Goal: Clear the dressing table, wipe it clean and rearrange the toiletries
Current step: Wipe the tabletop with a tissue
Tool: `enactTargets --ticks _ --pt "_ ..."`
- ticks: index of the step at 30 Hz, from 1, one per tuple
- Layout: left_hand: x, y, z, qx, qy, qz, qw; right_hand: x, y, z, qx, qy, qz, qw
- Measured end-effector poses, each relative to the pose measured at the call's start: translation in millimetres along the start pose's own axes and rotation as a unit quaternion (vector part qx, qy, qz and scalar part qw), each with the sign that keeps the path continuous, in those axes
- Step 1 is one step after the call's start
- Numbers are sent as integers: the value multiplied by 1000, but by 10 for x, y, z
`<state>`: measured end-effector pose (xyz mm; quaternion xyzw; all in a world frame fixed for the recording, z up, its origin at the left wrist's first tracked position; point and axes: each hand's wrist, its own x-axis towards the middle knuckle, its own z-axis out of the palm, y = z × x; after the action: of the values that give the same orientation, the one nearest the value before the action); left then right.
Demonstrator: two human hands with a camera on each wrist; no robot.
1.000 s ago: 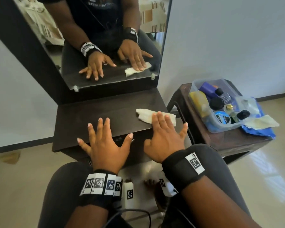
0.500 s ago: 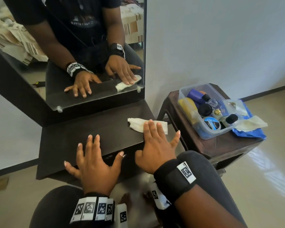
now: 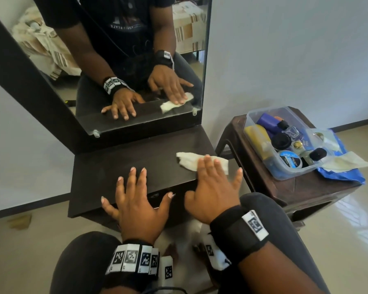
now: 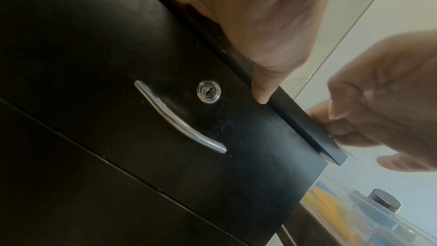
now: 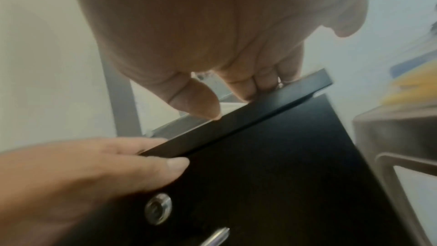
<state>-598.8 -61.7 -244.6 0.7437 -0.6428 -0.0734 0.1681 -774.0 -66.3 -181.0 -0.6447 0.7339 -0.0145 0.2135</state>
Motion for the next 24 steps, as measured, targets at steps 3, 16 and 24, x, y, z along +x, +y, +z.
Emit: enactTargets --ticks 3,16,24 --pt "10 -27 18 0 3 2 1000 -15 -20 -61 -12 0 15 1000" --pt "100 -275 -266 -172 90 -30 980 540 -280 -295 -32 -41 -83 995" --pt "144 -406 -320 -255 193 -70 945 1062 -118 -455 -80 -40 9 996"
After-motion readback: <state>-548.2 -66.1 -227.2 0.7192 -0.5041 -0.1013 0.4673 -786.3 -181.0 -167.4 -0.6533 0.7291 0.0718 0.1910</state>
